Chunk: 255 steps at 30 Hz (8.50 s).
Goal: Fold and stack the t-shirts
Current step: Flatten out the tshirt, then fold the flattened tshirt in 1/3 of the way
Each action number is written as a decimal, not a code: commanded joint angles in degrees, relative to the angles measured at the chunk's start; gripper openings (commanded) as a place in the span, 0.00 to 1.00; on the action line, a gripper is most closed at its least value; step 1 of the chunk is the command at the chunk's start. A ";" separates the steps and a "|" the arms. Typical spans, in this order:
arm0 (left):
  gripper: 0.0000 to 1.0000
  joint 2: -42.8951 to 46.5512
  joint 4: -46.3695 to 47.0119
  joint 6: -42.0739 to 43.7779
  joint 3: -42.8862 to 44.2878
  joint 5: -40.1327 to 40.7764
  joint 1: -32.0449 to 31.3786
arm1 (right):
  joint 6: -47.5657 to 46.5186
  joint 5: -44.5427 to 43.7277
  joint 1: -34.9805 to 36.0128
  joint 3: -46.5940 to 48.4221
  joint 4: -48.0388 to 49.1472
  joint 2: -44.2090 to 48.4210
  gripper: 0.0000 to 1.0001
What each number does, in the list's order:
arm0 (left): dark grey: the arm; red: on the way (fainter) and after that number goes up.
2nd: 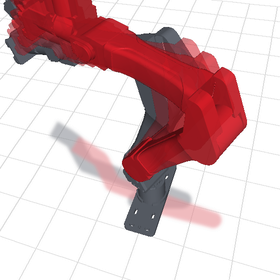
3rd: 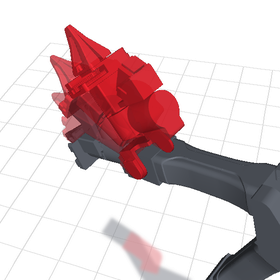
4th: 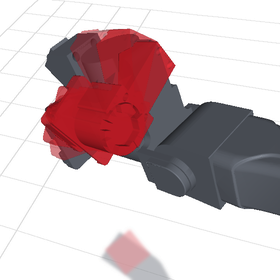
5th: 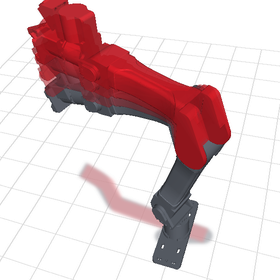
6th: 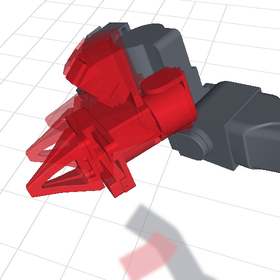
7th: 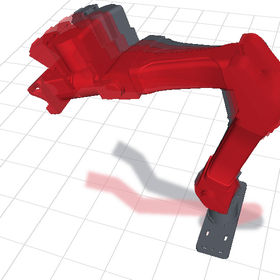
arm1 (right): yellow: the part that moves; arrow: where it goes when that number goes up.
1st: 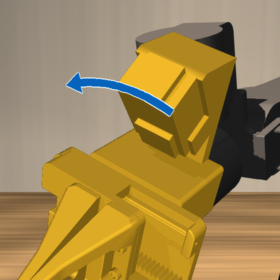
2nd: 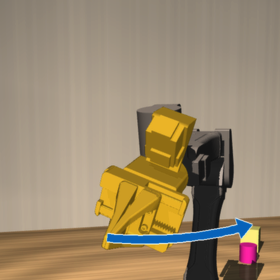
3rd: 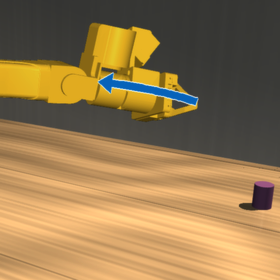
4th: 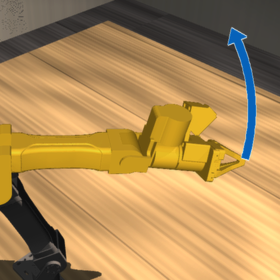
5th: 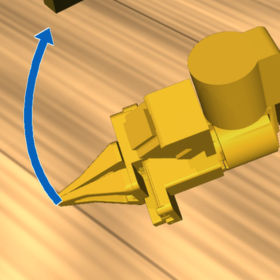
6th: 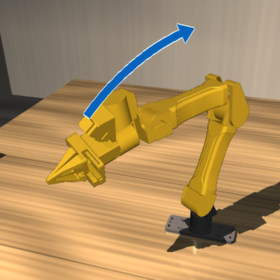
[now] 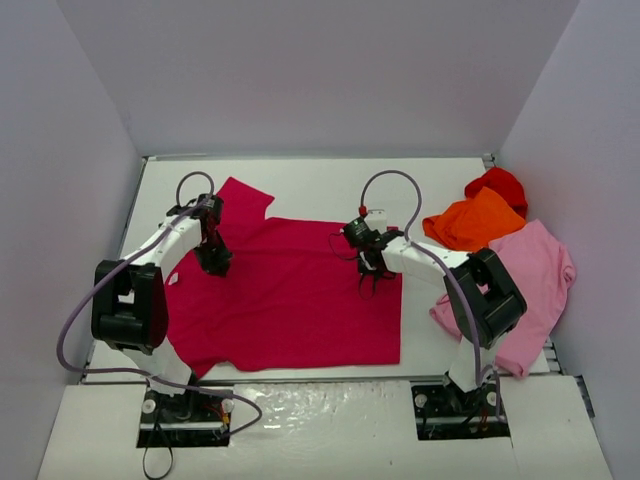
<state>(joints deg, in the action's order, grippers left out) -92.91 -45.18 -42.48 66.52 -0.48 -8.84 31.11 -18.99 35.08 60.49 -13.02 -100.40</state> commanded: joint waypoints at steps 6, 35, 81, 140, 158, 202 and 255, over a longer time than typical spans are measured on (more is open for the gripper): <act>0.00 -14.82 -0.54 0.89 14.91 -0.06 2.24 | -3.49 -4.37 -2.90 7.29 2.00 -6.58 0.00; 0.00 -41.94 -3.98 9.80 58.07 -2.72 6.70 | -11.57 9.76 -18.88 27.71 6.22 -25.93 0.00; 0.00 -6.60 9.74 -3.47 4.26 -8.80 -0.91 | -1.95 9.46 3.57 3.69 3.61 0.72 0.00; 0.00 -15.89 -3.61 7.67 18.86 -6.93 4.92 | -8.65 7.56 -10.06 2.99 7.69 -5.63 0.00; 0.00 -21.07 -9.81 9.98 21.51 1.53 11.00 | -9.57 3.17 -17.37 4.12 7.93 -13.00 0.00; 0.21 51.10 -13.85 6.95 4.12 2.42 6.29 | 8.22 24.82 36.28 10.88 34.85 -11.76 0.66; 0.20 63.03 -14.77 3.99 -9.48 -1.23 6.29 | 10.06 0.88 37.25 30.04 24.09 -32.00 0.02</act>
<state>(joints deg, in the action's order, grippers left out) -27.82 -60.30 -38.26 54.89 -2.46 -2.79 39.82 -15.69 71.76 89.65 15.14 -130.64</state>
